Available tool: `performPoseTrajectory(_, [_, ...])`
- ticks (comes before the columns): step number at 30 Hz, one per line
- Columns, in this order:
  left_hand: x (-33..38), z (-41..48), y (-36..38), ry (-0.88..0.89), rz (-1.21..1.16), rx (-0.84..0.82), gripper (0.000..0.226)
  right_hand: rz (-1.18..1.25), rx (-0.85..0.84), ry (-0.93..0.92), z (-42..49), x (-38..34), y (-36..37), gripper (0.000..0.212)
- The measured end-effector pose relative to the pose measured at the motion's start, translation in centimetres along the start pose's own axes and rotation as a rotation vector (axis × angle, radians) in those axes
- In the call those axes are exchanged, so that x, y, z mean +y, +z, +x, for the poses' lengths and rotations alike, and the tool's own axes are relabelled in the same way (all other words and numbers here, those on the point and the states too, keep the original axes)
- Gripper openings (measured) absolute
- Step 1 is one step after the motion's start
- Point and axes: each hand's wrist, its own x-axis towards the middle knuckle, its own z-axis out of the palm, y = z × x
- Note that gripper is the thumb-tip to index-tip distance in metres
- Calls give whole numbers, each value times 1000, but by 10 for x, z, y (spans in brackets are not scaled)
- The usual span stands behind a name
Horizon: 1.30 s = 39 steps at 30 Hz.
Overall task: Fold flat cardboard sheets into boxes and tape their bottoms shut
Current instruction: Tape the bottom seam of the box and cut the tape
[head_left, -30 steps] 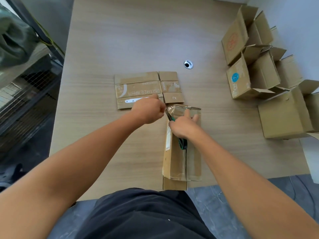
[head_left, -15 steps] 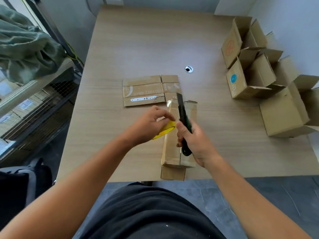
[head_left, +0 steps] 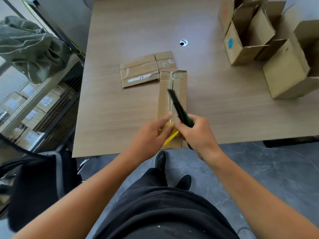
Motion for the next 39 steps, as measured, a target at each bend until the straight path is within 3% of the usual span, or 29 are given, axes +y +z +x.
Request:
performPoseTrajectory(3, [0, -25, 2, -20, -222, -37, 42, 391, -10, 168, -10, 2, -6, 18])
performPoseTrajectory(6, [1, -36, -11, 22, -395, -127, 33, 551, -54, 203, -18, 9, -10, 19])
performPoseTrajectory(8, [1, -33, -24, 51, -316, -162, 31, 621, -8, 228, -21, 12, -12, 24])
performPoseTrajectory(11, [-3, -23, -58, 63, -36, -127, 28, 817, 221, 253, -17, 22, -33, 23])
performPoseTrajectory(15, [-19, 8, -101, 53, 363, -271, 21, 521, 263, 119, -12, 41, -52, 22])
performPoseTrajectory(21, [-65, 83, -95, 62, 587, -403, 6, 463, 359, 300, 21, 73, -16, 20])
performPoseTrajectory(26, [-106, 107, -68, 44, 498, -313, 9, 438, 417, 454, 33, 94, 2, 13])
performPoseTrajectory(28, [-115, 107, -55, 35, 412, -304, 21, 452, 436, 518, 37, 96, 6, 15])
performPoseTrajectory(34, [-139, 111, -24, -61, 104, -280, 30, 663, 281, 781, 58, 106, 14, 37])
performPoseTrajectory(37, [-150, 112, -15, -132, -54, -290, 33, 601, 167, 854, 63, 113, 12, 41])
performPoseTrajectory(39, [-152, 111, -10, -157, -101, -321, 35, 450, 257, 818, 57, 114, 11, 34])
